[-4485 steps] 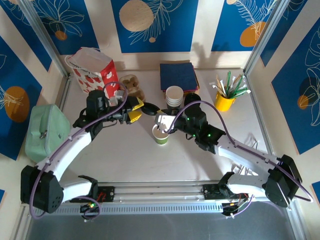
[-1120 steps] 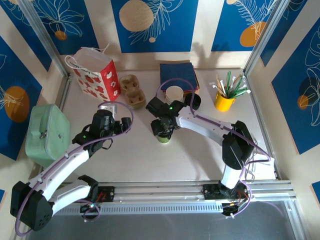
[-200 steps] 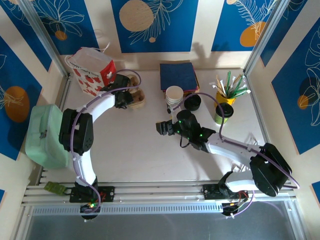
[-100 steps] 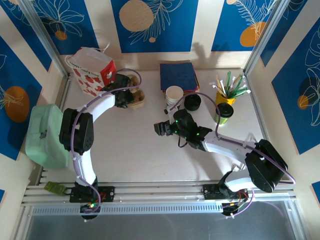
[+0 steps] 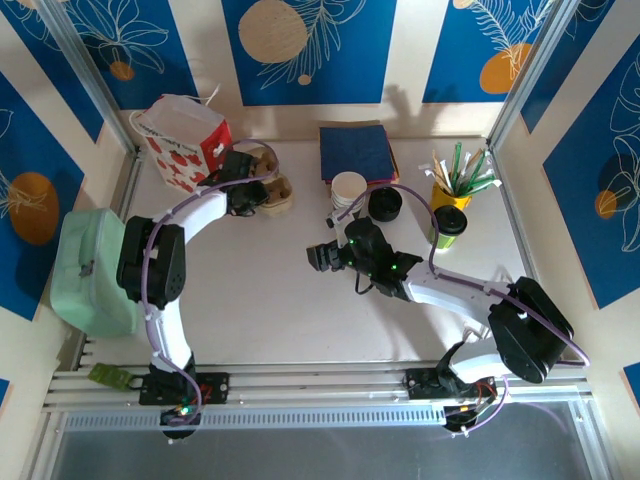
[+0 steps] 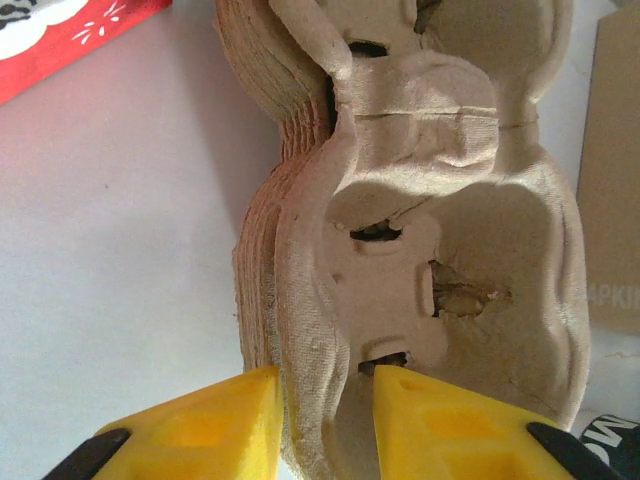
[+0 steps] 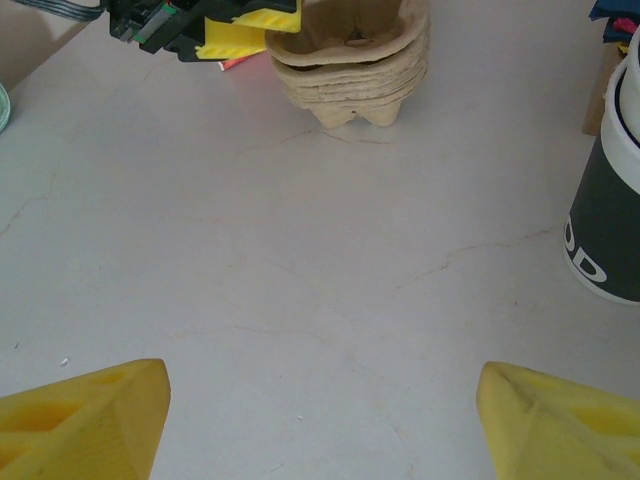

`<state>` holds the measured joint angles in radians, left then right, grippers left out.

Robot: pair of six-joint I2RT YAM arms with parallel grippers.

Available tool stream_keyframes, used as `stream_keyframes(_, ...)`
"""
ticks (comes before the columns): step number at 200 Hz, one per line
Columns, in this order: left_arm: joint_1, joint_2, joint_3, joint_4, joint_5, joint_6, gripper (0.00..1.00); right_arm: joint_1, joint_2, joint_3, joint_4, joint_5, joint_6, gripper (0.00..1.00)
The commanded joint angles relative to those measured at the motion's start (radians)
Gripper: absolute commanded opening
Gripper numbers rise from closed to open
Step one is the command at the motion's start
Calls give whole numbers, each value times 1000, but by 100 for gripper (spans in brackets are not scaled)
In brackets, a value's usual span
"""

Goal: Pack the takeout coffee

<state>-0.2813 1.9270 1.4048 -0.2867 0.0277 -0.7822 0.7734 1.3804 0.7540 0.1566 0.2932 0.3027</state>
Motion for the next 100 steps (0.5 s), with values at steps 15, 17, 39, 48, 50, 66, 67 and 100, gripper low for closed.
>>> stream_keyframes(15,11,-34,-25,38,34,-27,27,10,11,35,-11,26,-19,81)
stream_keyframes(17,11,-35,-26,39,34,-27,27,9,11,35,-11,25,-19,81)
stream_keyframes(39,16,-42,-29,39,35,-26,24,10,12,39,-15,26,-19,81)
stream_keyframes(48,18,-47,-31,42,35,-25,23,12,14,39,-17,26,-19,81)
stream_keyframes(50,19,-48,-32,41,36,-26,22,12,13,39,-16,26,-19,81)
stream_keyframes(66,22,-60,-42,50,41,-25,18,12,16,41,-19,26,-20,80)
stream_keyframes(67,22,-62,-42,52,40,-24,18,12,17,41,-19,26,-20,80)
stream_keyframes(100,34,-90,-70,93,65,-24,12,14,16,45,-25,33,-23,80)
